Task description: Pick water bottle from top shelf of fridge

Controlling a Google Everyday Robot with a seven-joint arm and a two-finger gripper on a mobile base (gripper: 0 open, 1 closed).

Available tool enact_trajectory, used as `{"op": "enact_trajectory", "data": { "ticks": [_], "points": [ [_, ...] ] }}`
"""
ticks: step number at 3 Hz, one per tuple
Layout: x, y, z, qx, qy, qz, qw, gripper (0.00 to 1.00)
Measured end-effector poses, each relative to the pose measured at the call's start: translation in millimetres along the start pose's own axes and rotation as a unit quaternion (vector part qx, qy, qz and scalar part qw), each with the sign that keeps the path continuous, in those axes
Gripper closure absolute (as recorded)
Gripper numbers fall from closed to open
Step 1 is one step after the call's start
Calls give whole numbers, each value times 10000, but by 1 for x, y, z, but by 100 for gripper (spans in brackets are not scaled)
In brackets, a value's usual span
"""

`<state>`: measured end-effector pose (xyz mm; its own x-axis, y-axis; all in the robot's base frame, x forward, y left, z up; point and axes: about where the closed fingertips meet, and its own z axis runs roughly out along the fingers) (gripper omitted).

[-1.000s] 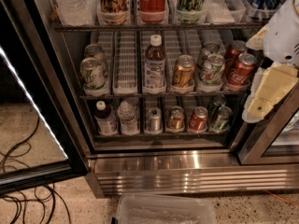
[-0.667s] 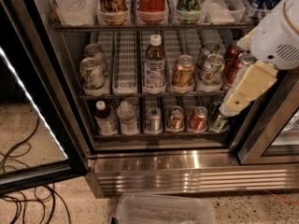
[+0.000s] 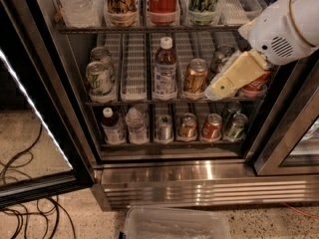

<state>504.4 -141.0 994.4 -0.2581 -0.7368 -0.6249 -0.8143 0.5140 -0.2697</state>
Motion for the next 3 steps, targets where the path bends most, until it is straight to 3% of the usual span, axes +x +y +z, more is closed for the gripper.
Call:
{"op": "enact_trajectory", "data": {
  "ticks": [1, 2, 3],
  "points": [
    [0, 0, 0, 0, -1, 0, 10000, 0],
    [-14, 1, 21, -113, -439, 82, 9989, 0],
    [-34, 2, 65, -318, -1222, 676, 9897, 0]
  ]
}}
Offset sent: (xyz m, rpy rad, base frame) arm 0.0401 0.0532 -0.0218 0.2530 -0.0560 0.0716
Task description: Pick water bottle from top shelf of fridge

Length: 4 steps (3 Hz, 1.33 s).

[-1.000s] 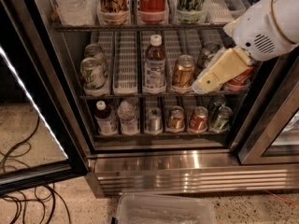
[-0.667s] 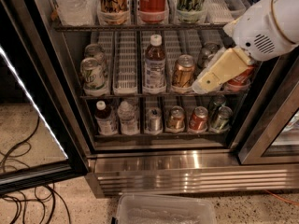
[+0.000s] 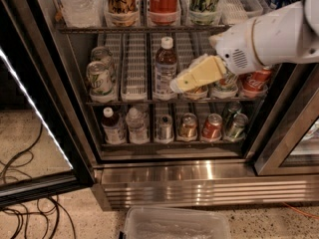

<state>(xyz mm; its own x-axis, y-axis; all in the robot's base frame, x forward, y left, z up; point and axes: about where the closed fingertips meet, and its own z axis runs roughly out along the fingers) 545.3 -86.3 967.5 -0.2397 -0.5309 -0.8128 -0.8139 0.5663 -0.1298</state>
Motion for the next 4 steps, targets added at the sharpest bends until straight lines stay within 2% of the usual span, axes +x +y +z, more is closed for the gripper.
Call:
{"op": "enact_trajectory", "data": {
  "ticks": [1, 2, 4],
  "points": [
    [-25, -3, 41, 3, -774, 462, 9959, 0],
    [-40, -19, 38, 323, -1013, 486, 9931, 0],
    [-37, -18, 41, 324, -1013, 486, 9931, 0]
  ]
}}
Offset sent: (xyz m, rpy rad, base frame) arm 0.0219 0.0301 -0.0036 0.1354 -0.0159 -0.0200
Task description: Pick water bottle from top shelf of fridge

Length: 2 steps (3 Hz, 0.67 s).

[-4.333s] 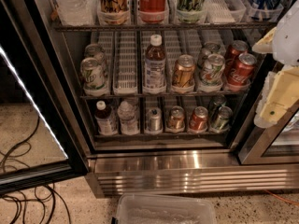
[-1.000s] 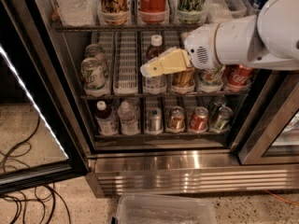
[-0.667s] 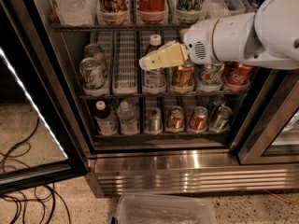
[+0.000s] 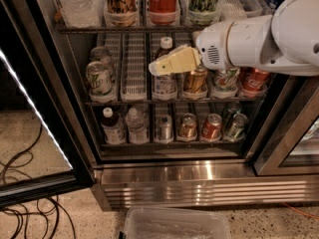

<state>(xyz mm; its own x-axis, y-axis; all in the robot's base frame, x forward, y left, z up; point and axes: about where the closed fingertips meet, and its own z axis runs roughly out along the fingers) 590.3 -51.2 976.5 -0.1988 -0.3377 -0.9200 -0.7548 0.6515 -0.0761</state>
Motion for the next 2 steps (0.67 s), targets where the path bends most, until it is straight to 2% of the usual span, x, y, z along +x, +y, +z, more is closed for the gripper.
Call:
{"op": "enact_trajectory", "data": {
  "ticks": [1, 2],
  "points": [
    [-10, 35, 14, 22, -182, 27, 9998, 0],
    [-22, 65, 47, 211, -419, 3, 9989, 0]
  ]
}}
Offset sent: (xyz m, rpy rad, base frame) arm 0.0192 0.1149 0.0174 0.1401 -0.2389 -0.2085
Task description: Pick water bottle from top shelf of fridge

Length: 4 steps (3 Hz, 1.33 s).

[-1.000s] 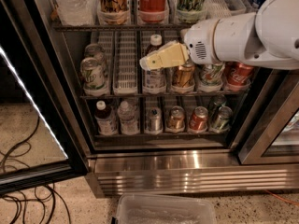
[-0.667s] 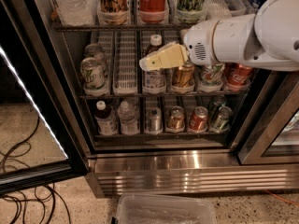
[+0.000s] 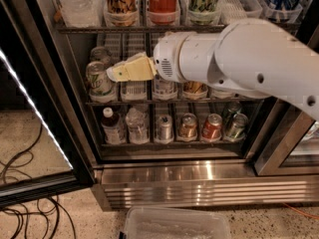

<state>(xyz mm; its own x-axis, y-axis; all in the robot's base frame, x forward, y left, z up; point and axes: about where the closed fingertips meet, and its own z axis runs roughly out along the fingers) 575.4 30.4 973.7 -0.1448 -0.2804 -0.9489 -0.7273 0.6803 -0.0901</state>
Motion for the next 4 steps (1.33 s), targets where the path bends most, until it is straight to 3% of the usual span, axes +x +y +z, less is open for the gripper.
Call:
{"op": "enact_trajectory", "data": {
  "ticks": [1, 2, 3, 4],
  "points": [
    [-13, 10, 17, 205, -279, -71, 9994, 0],
    [-22, 19, 11, 175, -248, -108, 9995, 0],
    [-36, 39, -7, 295, -210, -95, 9993, 0],
    [-62, 70, -17, 180, -255, -2, 9995, 0]
  ]
}}
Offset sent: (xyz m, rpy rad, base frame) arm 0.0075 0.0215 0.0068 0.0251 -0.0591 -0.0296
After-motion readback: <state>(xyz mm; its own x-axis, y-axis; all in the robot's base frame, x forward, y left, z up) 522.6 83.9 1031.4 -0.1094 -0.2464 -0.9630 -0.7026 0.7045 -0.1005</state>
